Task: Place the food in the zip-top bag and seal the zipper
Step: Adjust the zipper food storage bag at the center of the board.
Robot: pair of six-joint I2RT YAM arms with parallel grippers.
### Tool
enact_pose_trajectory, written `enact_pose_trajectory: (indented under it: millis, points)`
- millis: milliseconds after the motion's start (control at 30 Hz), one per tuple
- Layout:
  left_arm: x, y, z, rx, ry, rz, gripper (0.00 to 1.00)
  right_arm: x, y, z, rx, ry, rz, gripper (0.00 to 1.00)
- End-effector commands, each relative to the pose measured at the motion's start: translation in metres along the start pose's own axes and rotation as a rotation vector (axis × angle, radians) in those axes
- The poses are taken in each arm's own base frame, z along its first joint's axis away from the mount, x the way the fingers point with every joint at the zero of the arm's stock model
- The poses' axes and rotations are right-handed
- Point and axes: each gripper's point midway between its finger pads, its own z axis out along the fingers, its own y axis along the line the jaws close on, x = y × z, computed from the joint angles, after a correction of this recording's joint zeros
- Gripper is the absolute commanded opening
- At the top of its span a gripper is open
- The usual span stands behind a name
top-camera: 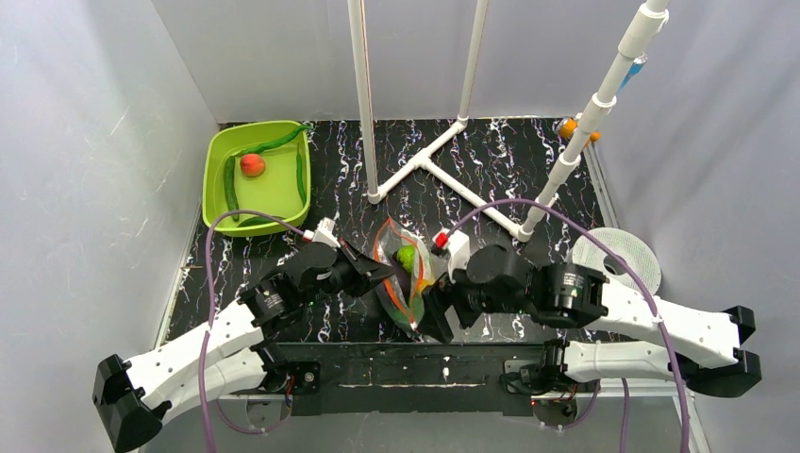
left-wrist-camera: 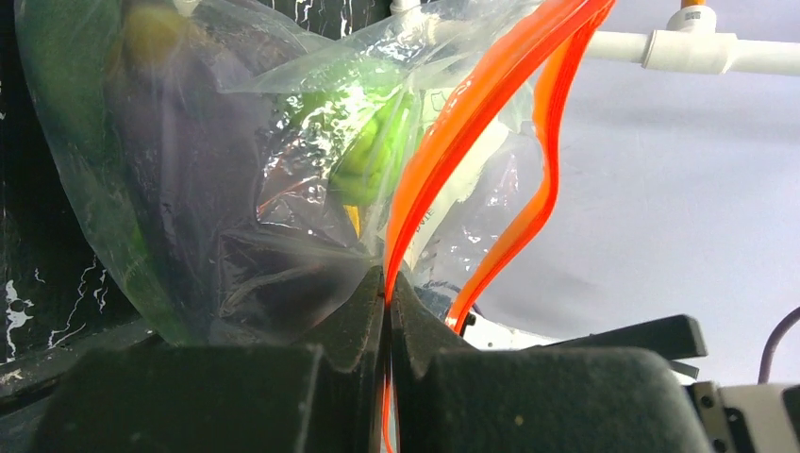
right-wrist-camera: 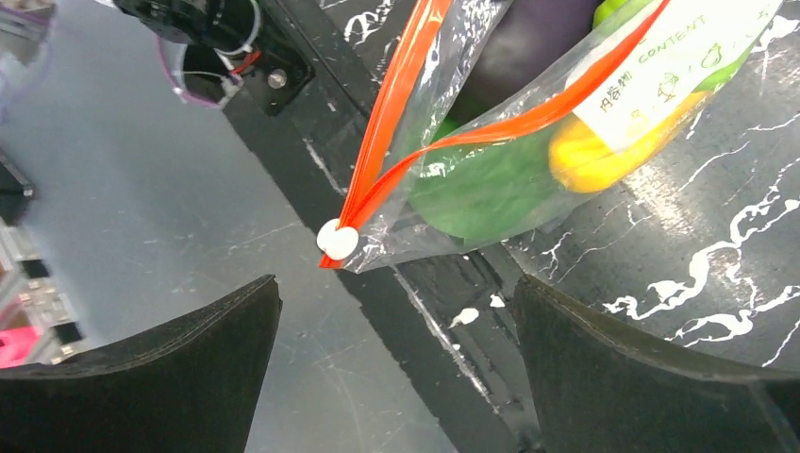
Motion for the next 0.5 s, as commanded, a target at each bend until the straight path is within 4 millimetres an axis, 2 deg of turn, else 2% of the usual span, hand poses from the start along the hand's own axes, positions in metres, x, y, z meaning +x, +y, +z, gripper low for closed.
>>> enact_pose_trajectory:
  millis: [0,167,400,467]
  points:
    - [-0.009,-0.011,0.000,0.020,-0.041,-0.010,0.00,-0.011,-0.010,0.010,0.130,-0.151,-0.045,0.98]
    - [-0.011,-0.008,0.001,0.011,-0.054,-0.037,0.00,-0.018,-0.011,0.024,0.280,-0.234,-0.134,0.92]
    - [-0.014,-0.011,-0.001,0.015,-0.073,-0.051,0.00,-0.020,0.003,0.051,0.357,-0.212,-0.229,0.79]
    - [-0.015,-0.012,-0.001,0.018,-0.074,-0.053,0.00,-0.020,-0.004,0.055,0.438,-0.197,-0.235,0.74]
